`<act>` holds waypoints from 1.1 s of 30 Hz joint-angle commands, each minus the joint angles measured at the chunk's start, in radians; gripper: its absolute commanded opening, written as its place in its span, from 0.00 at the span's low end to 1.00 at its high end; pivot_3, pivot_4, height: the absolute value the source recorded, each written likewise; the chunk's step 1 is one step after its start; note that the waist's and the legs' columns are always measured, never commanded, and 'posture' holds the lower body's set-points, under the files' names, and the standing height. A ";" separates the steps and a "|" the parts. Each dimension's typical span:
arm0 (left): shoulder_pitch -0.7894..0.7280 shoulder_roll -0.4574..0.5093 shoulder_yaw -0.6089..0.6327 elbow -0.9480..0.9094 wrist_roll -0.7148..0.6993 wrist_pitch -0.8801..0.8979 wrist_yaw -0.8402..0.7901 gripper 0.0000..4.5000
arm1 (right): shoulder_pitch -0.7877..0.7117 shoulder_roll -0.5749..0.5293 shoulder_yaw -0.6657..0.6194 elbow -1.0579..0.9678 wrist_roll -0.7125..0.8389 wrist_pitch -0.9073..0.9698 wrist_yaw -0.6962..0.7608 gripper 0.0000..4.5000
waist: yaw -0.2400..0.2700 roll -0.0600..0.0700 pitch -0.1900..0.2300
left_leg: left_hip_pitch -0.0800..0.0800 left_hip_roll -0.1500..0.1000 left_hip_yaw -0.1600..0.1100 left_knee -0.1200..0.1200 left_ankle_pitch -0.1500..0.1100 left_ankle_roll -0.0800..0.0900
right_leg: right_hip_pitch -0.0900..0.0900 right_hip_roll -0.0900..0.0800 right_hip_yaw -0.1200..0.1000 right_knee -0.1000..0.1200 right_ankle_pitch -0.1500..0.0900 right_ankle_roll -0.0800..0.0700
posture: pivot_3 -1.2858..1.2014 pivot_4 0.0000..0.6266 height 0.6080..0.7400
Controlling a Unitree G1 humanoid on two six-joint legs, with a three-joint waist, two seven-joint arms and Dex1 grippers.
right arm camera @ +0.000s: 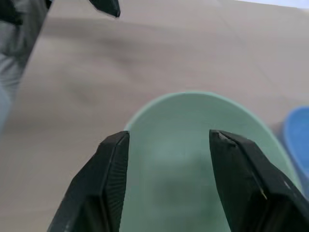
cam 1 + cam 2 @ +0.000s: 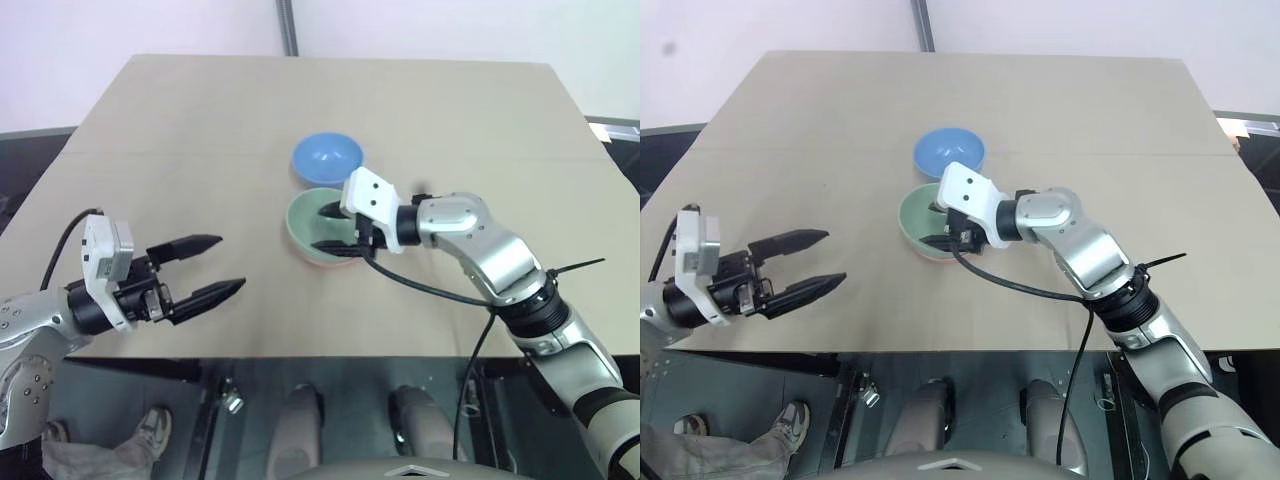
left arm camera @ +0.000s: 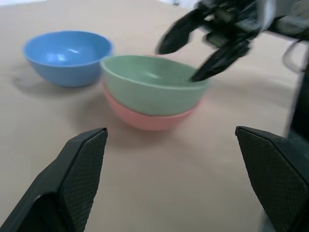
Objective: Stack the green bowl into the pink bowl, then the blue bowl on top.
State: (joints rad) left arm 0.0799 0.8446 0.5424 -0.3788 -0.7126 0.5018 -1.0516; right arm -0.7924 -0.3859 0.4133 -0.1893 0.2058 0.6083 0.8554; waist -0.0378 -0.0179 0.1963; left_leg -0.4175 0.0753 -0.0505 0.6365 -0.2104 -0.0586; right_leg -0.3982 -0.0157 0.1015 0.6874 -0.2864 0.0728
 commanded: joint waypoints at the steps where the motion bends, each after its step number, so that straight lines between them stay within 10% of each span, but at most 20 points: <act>1: -0.088 0.045 -0.037 0.000 0.111 -0.064 0.087 1.00 | 0.016 -0.020 -0.086 -0.117 0.057 -0.010 0.021 0.58 | -0.003 0.000 0.000 | 0.000 0.000 0.000 0.000 0.000 0.000 | 0.000 0.000 0.000 0.000 0.000 0.000 | 0.52 0.24 1.00; 8: -0.564 0.267 -0.442 0.323 0.553 -0.344 0.017 1.00 | 0.130 -0.142 -0.275 -0.313 0.227 0.106 0.045 0.58 | 0.013 -0.001 0.000 | -0.001 -0.001 -0.002 0.000 0.000 0.000 | 0.001 0.000 -0.002 -0.001 0.000 0.000 | 0.52 0.24 1.00; 21: -1.366 -0.071 -0.980 1.274 1.090 -0.982 -0.039 1.00 | 0.237 -0.279 -0.437 -0.466 0.299 0.204 -0.085 0.58 | 0.000 0.000 0.001 | -0.018 -0.001 -0.004 0.000 0.000 0.000 | -0.011 0.000 -0.004 -0.007 0.001 0.000 | 0.52 0.24 1.00; 33: -1.540 -0.209 -1.073 1.604 1.240 -1.166 -0.014 1.00 | 0.299 -0.344 -0.510 -0.591 0.371 0.268 -0.175 0.58 | -0.004 0.001 0.001 | -0.019 -0.002 -0.006 0.000 0.000 0.000 | -0.012 0.000 -0.006 -0.005 0.001 0.000 | 0.52 0.24 1.00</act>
State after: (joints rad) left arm -1.4154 0.6362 -0.5228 1.2095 0.5034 -0.6368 -1.0795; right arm -0.5028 -0.7107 -0.0523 -0.7364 0.5600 0.8671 0.7056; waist -0.0417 -0.0173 0.1972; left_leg -0.4370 0.0736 -0.0571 0.6369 -0.2102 -0.0585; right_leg -0.4101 -0.0160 0.0958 0.6830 -0.2856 0.0730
